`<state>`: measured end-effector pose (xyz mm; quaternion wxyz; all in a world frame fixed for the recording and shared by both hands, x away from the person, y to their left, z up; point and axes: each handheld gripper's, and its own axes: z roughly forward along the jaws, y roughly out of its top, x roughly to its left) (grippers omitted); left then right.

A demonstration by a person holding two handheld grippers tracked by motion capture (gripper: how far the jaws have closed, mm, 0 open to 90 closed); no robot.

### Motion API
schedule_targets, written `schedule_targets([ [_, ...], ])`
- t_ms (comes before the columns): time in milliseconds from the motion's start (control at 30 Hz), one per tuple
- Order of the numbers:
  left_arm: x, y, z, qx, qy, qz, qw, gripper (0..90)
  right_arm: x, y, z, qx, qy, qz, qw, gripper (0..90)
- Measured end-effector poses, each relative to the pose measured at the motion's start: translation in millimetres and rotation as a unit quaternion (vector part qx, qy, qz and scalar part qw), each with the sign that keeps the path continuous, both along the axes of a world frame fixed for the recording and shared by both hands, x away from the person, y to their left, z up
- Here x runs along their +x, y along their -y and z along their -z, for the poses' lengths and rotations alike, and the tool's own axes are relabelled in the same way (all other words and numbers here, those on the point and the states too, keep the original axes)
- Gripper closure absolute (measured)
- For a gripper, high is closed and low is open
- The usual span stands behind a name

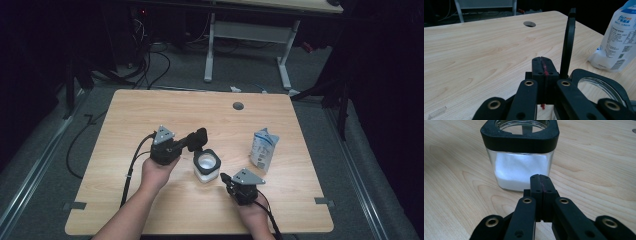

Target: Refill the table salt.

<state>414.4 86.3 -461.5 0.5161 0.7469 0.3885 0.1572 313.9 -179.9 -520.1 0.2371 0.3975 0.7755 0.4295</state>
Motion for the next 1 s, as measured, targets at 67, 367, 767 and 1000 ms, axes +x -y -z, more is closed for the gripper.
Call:
schedule_targets([
  [67, -0.3, -0.3, -0.7, -0.002, 0.001, -0.001, 1.0000, 90.0, 0.4, -1.8, 0.0, 0.000, 0.001, 0.000, 1.0000, 90.0],
  [367, -3.0, 0.5, -1.5, -0.006, 0.003, 0.003, 1.0000, 90.0, 2.2, -6.8, 0.9, -0.001, 0.003, -0.003, 1.0000, 90.0],
  [767, -13.2, 5.3, -2.0, -0.004, 0.012, 0.017, 0.9998, 90.0, 3.8, -12.0, 2.0, -0.004, 0.003, -0.004, 1.0000, 89.9],
  [1000, -24.6, 12.3, -3.9, 0.009, 0.029, 0.033, 0.9990, 90.0, 3.9, -12.2, 2.4, -0.004, 0.003, -0.003, 1.0000, 89.9],
])
